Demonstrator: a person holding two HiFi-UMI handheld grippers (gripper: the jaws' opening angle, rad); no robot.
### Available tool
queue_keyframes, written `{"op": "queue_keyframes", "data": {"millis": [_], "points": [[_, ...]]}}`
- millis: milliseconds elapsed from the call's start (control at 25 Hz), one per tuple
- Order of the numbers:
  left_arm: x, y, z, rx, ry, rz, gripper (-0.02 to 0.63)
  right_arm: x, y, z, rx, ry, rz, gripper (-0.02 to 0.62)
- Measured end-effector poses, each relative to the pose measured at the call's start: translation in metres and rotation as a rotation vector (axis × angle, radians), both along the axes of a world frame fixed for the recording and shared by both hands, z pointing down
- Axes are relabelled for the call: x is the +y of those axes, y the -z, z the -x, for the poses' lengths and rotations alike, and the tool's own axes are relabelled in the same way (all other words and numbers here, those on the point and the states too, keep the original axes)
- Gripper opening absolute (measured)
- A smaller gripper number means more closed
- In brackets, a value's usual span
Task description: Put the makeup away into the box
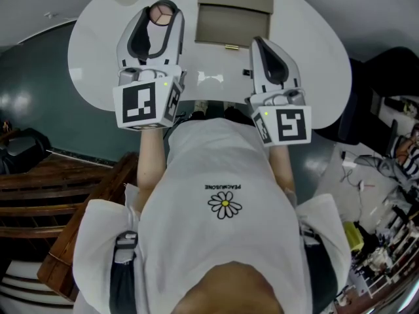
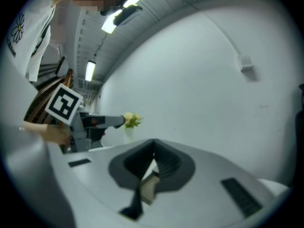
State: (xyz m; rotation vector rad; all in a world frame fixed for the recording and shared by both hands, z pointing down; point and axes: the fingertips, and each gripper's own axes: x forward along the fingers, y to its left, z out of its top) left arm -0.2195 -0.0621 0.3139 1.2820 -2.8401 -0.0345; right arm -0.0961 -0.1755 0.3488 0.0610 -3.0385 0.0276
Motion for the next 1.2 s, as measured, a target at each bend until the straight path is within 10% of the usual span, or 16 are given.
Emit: {"op": "queue_keyframes", "data": {"millis": [520, 1200], "points": [[-0.041, -0.019, 0.010, 0.034, -0.139, 0.094, 0.225, -0.012, -0.005, -0.004, 0.016, -0.044, 0.008, 0.029], [-0.108, -0.204, -0.008, 0.189, -0.462, 0.583, 0.225, -0.035, -0.024, -0.026, 0.067, -0.138, 0.041, 0.029]]}}
